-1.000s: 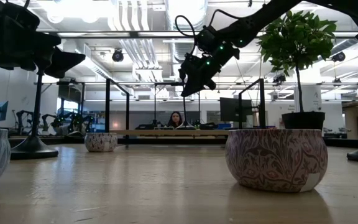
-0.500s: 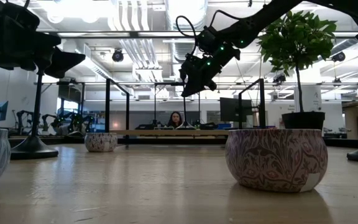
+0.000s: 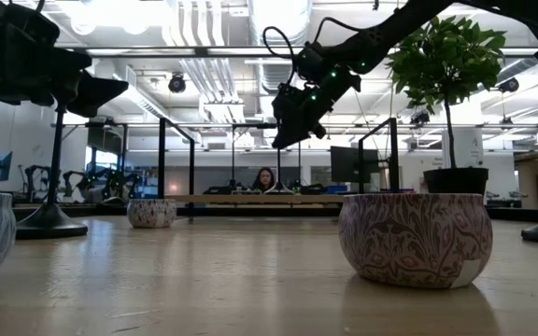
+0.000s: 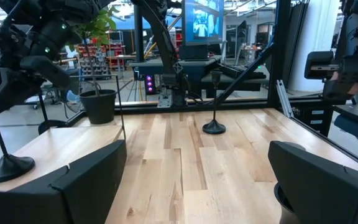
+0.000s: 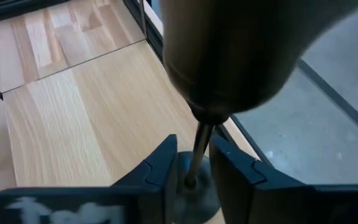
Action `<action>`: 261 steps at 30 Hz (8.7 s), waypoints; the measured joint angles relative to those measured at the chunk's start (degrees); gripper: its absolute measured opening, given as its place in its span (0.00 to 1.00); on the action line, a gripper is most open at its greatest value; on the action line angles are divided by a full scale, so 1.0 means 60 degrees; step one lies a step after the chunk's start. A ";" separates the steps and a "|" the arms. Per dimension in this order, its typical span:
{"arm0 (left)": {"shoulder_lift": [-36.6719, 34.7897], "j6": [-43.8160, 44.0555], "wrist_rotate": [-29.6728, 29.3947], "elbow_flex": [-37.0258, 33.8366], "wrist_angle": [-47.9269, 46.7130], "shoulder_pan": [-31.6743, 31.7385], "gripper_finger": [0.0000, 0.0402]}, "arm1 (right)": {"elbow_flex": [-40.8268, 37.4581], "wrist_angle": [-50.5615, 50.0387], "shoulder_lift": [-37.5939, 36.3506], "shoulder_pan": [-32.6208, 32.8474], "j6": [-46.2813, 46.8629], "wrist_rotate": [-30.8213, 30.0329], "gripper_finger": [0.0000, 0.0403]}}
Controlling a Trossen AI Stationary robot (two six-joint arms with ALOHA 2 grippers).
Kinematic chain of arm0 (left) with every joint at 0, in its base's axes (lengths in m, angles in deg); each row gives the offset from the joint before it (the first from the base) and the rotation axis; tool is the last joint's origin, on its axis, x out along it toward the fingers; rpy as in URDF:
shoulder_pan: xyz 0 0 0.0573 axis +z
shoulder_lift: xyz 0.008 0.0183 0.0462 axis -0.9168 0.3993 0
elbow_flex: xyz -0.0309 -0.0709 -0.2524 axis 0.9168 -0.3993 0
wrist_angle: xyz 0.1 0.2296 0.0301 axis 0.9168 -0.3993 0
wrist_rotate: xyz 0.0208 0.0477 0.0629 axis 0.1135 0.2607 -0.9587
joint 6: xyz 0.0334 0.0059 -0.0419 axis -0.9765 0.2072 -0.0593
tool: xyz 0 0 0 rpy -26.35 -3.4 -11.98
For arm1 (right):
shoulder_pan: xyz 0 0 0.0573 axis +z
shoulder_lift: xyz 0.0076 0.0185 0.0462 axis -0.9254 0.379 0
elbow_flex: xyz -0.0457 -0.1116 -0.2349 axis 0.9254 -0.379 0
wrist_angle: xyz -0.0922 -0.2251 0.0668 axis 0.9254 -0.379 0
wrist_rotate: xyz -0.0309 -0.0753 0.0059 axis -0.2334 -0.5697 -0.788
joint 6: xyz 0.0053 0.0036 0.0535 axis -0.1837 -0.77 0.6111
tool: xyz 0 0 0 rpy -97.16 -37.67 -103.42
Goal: Pick & Place candle stick holders
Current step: Put the top black candle holder on the shelf, then put the right black candle holder on the shelf
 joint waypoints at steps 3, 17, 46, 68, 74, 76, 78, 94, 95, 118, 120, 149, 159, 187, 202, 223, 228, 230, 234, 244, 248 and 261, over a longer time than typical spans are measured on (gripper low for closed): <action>0.0000 0.0000 0.0000 0.0000 0.0000 0.0000 0.99 | 0.0000 -0.0109 0.0000 -0.0004 -0.0002 -0.0004 0.29; 0.0000 0.0000 0.0000 0.0000 0.0000 0.0004 0.99 | 0.0000 -0.0801 -0.0077 -0.0011 0.0135 -0.0038 0.53; -0.0004 0.0000 0.0000 0.0000 0.0000 0.0007 0.99 | 0.0013 -0.3340 -0.2971 0.0000 -0.0352 -0.0555 0.56; -0.0004 -0.0002 0.0000 0.0000 0.0000 0.0004 0.99 | 0.0015 -0.4798 -0.4332 0.0953 0.0296 -0.0568 0.54; -0.0004 0.0000 0.0000 0.0000 0.0000 0.0004 0.99 | 0.0015 -0.4849 -0.5017 0.1643 0.0543 -0.0554 0.54; -0.0004 0.0000 0.0000 0.0000 0.0000 0.0004 0.99 | 0.0015 -0.4962 -0.5251 0.1845 0.0688 -0.0554 0.54; -0.0004 0.0000 0.0000 0.0000 0.0000 0.0004 0.99 | 0.0011 -0.5118 -0.5485 0.2031 0.0970 -0.0577 0.54; -0.0004 0.0000 0.0000 0.0000 0.0000 0.0011 0.99 | -0.0048 -0.6768 -0.7006 0.4158 0.3015 -0.2785 0.54; -0.0004 0.0000 0.0004 0.0000 0.0000 0.0011 0.99 | -0.0055 -0.6855 -0.7016 0.4304 0.3161 -0.2945 0.54; -0.0004 0.0000 0.0000 0.0000 0.0000 0.0000 0.99 | -0.0466 -0.9020 -0.7127 0.8514 0.6798 -0.6074 0.54; -0.0004 0.0000 0.0002 0.0000 0.0000 0.0000 0.99 | -0.0642 -0.9021 -0.7242 0.8978 0.7250 -0.6264 0.54; -0.0004 -0.0002 0.0002 0.0000 0.0000 0.0011 0.99 | -0.2197 -0.9782 -0.7634 1.3273 1.2046 -0.8972 0.54; -0.0004 0.0000 0.0001 0.0000 0.0000 0.0010 0.99 | -0.2187 -0.9816 -0.7406 1.3776 1.2772 -0.9328 0.54; -0.0004 0.0000 0.0000 0.0000 0.0001 0.0004 0.99 | -0.1188 -0.9794 -0.6241 1.5579 1.4335 -0.9676 0.22; -0.0004 0.0000 0.0001 0.0000 0.0000 0.0011 0.99 | -0.1016 -1.0524 -0.4763 1.7087 1.7720 -0.8674 0.02; -0.0004 0.0000 0.0000 0.0000 0.0000 0.0007 0.99 | -0.1358 -1.1760 -0.1919 1.7238 2.0034 -0.7039 0.02; -0.0004 0.0000 0.0000 0.0000 0.0004 0.0000 0.99 | -0.1985 -1.1490 -0.1923 1.6751 2.0234 -0.6794 0.02; -0.0004 0.0000 0.0001 0.0000 0.0000 0.0000 0.99 | -0.2272 -1.1356 -0.1923 1.6686 2.0257 -0.6590 0.02; -0.0004 0.0000 0.0000 0.0000 0.0000 0.0000 0.99 | -0.2848 -1.0190 -0.1801 1.6841 2.0503 -0.6360 0.02; -0.0004 -0.0003 0.0000 0.0000 0.0000 0.0004 0.99 | -0.3643 -0.7962 -0.0474 1.7227 2.0242 -0.6895 0.02; -0.0004 0.0000 0.0000 0.0000 0.0000 0.0004 0.99 | -0.3799 -0.7984 -0.0441 1.7197 2.0222 -0.7657 0.02; -0.0004 0.0000 0.0000 0.0000 0.0000 0.0011 0.99 | -0.4328 -0.8547 -0.0804 1.6457 2.0282 -0.8608 0.02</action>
